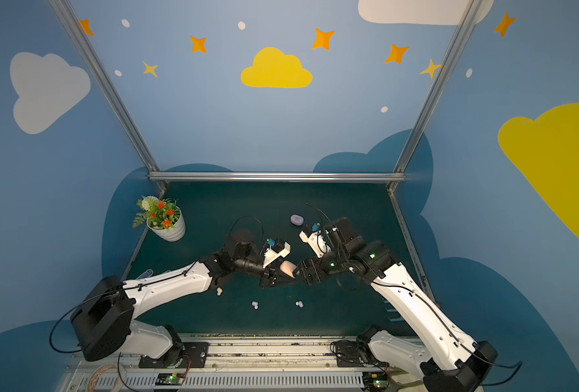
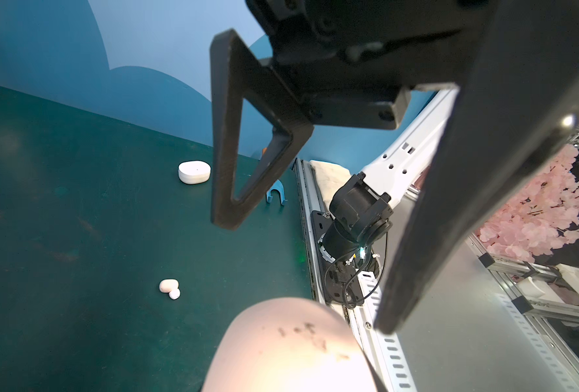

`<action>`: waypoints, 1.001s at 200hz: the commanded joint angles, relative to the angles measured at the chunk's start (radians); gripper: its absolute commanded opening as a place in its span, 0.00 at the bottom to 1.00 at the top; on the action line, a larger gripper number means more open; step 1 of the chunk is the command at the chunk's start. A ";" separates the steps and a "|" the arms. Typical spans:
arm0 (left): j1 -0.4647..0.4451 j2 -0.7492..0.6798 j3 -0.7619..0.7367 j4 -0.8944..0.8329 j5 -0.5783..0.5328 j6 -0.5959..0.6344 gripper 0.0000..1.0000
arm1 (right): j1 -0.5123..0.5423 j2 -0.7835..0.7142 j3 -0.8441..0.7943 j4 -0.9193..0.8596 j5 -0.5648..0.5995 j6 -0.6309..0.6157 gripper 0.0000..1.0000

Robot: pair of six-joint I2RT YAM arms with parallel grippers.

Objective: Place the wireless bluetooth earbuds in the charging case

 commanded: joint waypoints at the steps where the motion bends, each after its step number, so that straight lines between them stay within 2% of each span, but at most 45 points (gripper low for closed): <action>1: 0.004 0.010 0.030 -0.002 0.026 -0.005 0.25 | 0.024 0.016 -0.002 0.030 0.024 -0.018 0.82; 40: 0.003 0.011 0.032 -0.001 0.030 -0.006 0.25 | 0.038 0.043 0.004 0.025 0.064 -0.019 0.81; 110: 0.003 0.001 0.029 -0.003 0.033 -0.002 0.25 | 0.010 0.038 0.015 0.005 0.206 0.017 0.81; 200: -0.003 -0.005 0.030 -0.010 0.040 0.003 0.25 | -0.052 0.037 0.035 0.016 0.215 0.066 0.81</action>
